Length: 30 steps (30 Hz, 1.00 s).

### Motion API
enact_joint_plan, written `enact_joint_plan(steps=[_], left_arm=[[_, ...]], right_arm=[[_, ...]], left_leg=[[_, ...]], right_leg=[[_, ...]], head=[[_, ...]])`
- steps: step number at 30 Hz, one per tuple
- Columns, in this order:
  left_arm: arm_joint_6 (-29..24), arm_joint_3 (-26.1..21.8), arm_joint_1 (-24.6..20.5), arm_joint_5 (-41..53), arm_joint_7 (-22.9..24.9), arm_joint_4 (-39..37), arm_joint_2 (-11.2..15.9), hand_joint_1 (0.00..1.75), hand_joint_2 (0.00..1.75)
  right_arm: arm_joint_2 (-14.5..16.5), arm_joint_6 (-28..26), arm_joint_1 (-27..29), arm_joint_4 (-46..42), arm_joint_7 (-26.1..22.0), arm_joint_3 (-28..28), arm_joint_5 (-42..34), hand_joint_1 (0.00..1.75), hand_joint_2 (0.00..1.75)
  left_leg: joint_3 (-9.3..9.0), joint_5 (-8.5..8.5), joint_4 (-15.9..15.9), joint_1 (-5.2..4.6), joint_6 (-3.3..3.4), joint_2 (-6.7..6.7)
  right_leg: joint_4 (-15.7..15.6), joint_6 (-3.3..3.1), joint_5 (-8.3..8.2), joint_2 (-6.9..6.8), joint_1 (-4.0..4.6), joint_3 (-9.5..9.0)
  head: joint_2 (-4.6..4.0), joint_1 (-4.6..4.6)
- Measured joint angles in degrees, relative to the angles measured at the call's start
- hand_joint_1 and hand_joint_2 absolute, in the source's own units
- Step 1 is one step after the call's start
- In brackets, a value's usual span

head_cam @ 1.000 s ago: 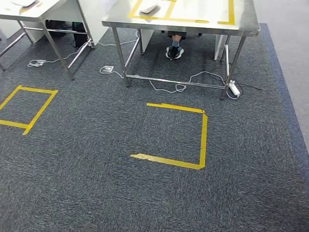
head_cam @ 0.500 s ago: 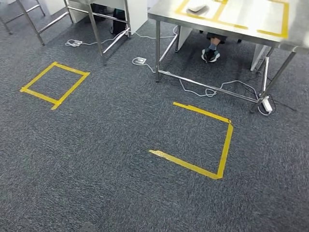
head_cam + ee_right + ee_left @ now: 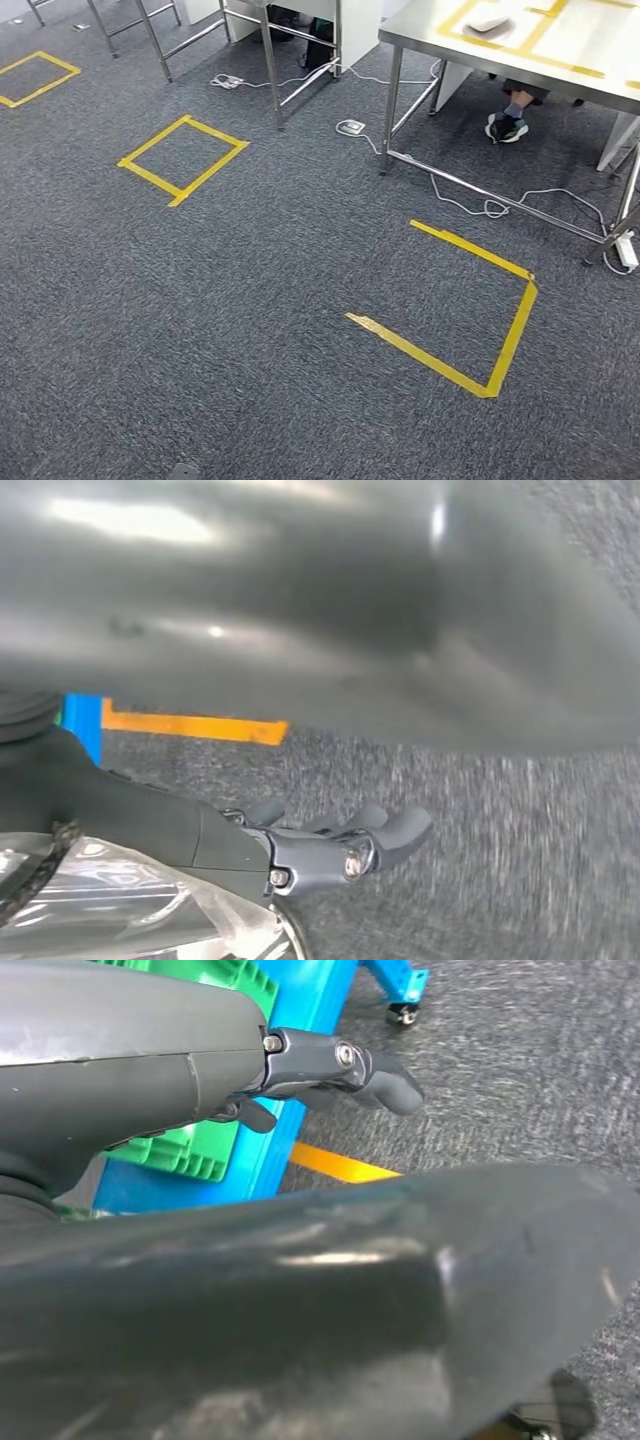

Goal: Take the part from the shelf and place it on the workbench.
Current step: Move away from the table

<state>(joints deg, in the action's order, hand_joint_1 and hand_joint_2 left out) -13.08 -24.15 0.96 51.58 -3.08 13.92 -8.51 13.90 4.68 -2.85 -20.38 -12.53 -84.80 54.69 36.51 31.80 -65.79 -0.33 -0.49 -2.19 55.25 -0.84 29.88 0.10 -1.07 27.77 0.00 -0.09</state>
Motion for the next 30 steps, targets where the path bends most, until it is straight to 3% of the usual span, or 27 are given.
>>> enact_joint_plan(steps=[2, 3, 5, 6, 8, 9, 11, 12, 14, 15, 17, 18, 19, 20, 22, 24, 26, 27, 28, 30], left_arm=[[0.18, 0.0, -0.09, 0.0, 0.0, 0.0, 0.01, 0.0, 0.0], [0.23, 0.0, -0.04, 0.0, 0.0, 0.0, 0.02, 0.0, 0.0], [0.25, 0.0, 0.08, 0.01, 0.0, 0.0, 0.05, 0.0, 0.0], [0.25, 0.0, 0.04, 0.01, 0.0, 0.0, 0.04, 0.0, 0.0], [0.25, 0.0, -0.2, 0.07, 0.0, 0.0, -0.02, 0.0, 0.0], [0.25, 0.0, -0.26, 0.15, 0.0, 0.0, -0.06, 0.0, 0.0], [0.23, -0.03, -0.14, 0.31, 0.0, 0.0, -0.04, 0.0, 0.0], [0.22, -0.05, -0.06, 0.37, 0.0, 0.0, -0.01, 0.0, 0.0], [0.21, -0.11, -0.13, 0.42, 0.01, 0.0, -0.02, 0.0, 0.0], [0.2, -0.13, -0.21, 0.44, 0.02, 0.0, -0.07, 0.0, 0.0], [0.2, -0.13, -0.33, 0.46, 0.02, 0.0, -0.15, 0.0, 0.0], [0.21, -0.14, -0.31, 0.47, 0.02, 0.0, -0.16, 0.0, 0.0], [0.21, -0.15, -0.28, 0.47, 0.02, 0.0, -0.16, 0.0, 0.0], [0.22, -0.16, -0.28, 0.47, 0.02, 0.0, -0.17, 0.0, 0.0], [0.22, -0.18, -0.39, 0.48, 0.02, 0.0, -0.27, 0.0, 0.0], [0.22, -0.19, -0.48, 0.49, 0.02, 0.0, -0.35, 0.0, 0.0], [0.22, -0.21, -0.31, 0.5, 0.02, -0.01, -0.39, 0.0, 0.0], [0.22, -0.23, -0.16, 0.5, 0.02, -0.02, -0.38, 0.0, 0.0], [0.22, -0.25, -0.11, 0.5, 0.02, -0.02, -0.36, 0.0, 0.0], [0.22, -0.26, -0.27, 0.5, 0.02, -0.02, -0.31, 0.0, 0.0]], right_arm=[[0.0, -0.01, 0.13, 0.01, 0.03, -0.01, 0.0, 0.0, 0.0], [0.0, -0.02, 0.11, 0.01, 0.03, -0.01, 0.0, 0.0, 0.0], [0.0, -0.07, 0.02, 0.02, 0.04, -0.01, 0.0, 0.0, 0.0], [-0.01, -0.09, -0.02, 0.02, 0.04, -0.01, 0.0, 0.0, 0.0], [-0.02, -0.18, -0.1, 0.04, 0.05, -0.01, 0.01, 0.0, 0.0], [-0.02, -0.26, -0.18, 0.04, 0.06, -0.01, 0.02, 0.0, 0.0], [-0.02, -0.45, -0.45, 0.06, 0.07, 0.01, 0.02, 0.0, 0.0], [-0.02, -0.53, -0.59, 0.07, 0.06, 0.02, 0.03, 0.0, 0.0], [-0.02, -0.58, -0.69, 0.09, 0.06, 0.02, 0.04, 0.0, 0.0], [-0.03, -0.6, -0.6, 0.1, 0.06, 0.01, 0.04, 0.0, 0.0], [-0.03, -0.61, -0.33, 0.15, 0.09, 0.0, 0.04, 0.0, 0.0], [-0.04, -0.61, -0.25, 0.19, 0.09, 0.01, 0.04, 0.0, 0.0], [-0.04, -0.61, -0.21, 0.22, 0.09, 0.01, 0.03, 0.0, 0.0], [-0.04, -0.6, -0.22, 0.24, 0.09, 0.02, 0.03, 0.0, 0.0], [-0.15, -0.61, -0.23, 0.26, 0.09, 0.0, 0.03, 0.0, 0.0], [-0.3, -0.63, -0.23, 0.31, 0.12, -0.01, 0.03, 0.0, 0.0], [-0.36, -0.62, -0.32, 0.36, 0.16, 0.01, 0.03, 0.0, 0.0], [-0.37, -0.62, -0.4, 0.38, 0.15, 0.02, 0.02, 0.0, 0.0], [-0.38, -0.62, -0.42, 0.39, 0.14, 0.02, 0.02, 0.0, 0.0], [-0.4, -0.6, -0.26, 0.41, 0.13, 0.02, 0.02, 0.0, 0.0]], left_leg=[[3.0, 2.43, -6.5, 0.54, -0.68, 1.46], [3.26, 2.15, -7.24, 0.79, -0.92, 1.73], [0.48, -1.1, -2.27, 1.19, -1.2, 2.69], [-1.72, -2.71, 1.8, 1.22, -1.27, 4.24], [-4.66, -4.29, 7.37, 1.01, -0.68, 6.42], [-4.99, -4.19, 8.18, 0.81, -0.24, 6.82], [-4.72, -4.2, 8.25, 0.63, 0.78, 5.48], [-4.66, -4.29, 8.35, 0.65, 1.2, 4.88], [-4.62, -4.5, 8.57, 0.77, 1.98, 3.54], [-4.54, -4.51, 8.57, 0.68, 2.21, 2.83], [-4.49, -4.46, 8.56, 0.44, 2.5, 1.14], [-4.55, -4.44, 8.54, 0.3, 2.56, 0.24], [-4.65, -4.41, 8.53, 0.17, 2.58, -0.68], [-4.79, -4.39, 8.52, 0.06, 2.59, -1.59], [-4.88, -4.34, 8.42, -0.02, 2.46, -3.22], [-4.45, -4.42, 8.28, 0.14, 1.96, -4.61], [-3.97, -4.66, 8.33, 0.4, 1.13, -5.8], [-3.8, -4.53, 8.12, 0.42, 0.78, -5.32], [-3.36, -3.88, 7.15, 0.37, 0.49, -4.0], [-0.86, -0.86, 1.68, 0.36, 0.0, -0.24]], right_leg=[[0.03, 0.02, 0.22, -1.95, 0.01, 0.0], [0.04, 0.11, 0.38, -2.82, -0.03, 0.02], [0.04, 0.45, 0.8, -4.39, -0.13, -0.19], [0.06, 0.77, 1.11, -5.1, -0.06, -0.46], [0.13, 1.61, 1.77, -6.33, 0.21, -1.08], [0.14, 2.01, 1.99, -6.86, 0.35, -1.36], [0.06, 2.68, 2.26, -7.61, 0.2, -1.94], [0.45, 2.98, 2.77, -6.77, 0.06, -1.95], [4.55, 3.31, 5.45, -3.36, -0.14, -0.08], [8.42, 3.27, 7.33, -1.62, -0.1, 1.81], [16.12, 3.05, 9.8, -0.39, 0.0, 6.14], [17.57, 2.88, 9.38, -0.23, 0.03, 7.41], [16.69, 2.66, 7.77, -0.07, 0.05, 7.62], [13.65, 2.36, 5.26, 0.32, 0.08, 6.77], [6.04, 1.71, 1.08, 2.76, 0.07, 4.08], [2.23, 1.44, 0.11, 4.63, 0.13, 2.44], [1.61, 1.25, 0.16, 4.03, 0.23, 1.91], [1.29, 1.02, -0.03, 3.4, 0.19, 1.67], [0.94, 0.74, -0.19, 2.64, 0.1, 1.4], [0.5, 0.35, -0.23, 0.71, 0.05, 0.9]], head=[[-0.01, -0.13], [-0.01, -0.14], [0.0, -0.15], [0.0, -0.21], [0.0, -0.23], [0.0, -0.24], [-0.01, -0.15], [-0.01, -0.07], [-0.01, 0.2], [0.0, 0.35], [0.0, 0.42], [0.0, 0.41], [0.0, 0.4], [0.0, 0.4], [0.0, 0.36], [0.0, 0.3], [0.0, 0.28], [0.0, 0.24], [0.0, 0.09], [0.0, -0.23]])
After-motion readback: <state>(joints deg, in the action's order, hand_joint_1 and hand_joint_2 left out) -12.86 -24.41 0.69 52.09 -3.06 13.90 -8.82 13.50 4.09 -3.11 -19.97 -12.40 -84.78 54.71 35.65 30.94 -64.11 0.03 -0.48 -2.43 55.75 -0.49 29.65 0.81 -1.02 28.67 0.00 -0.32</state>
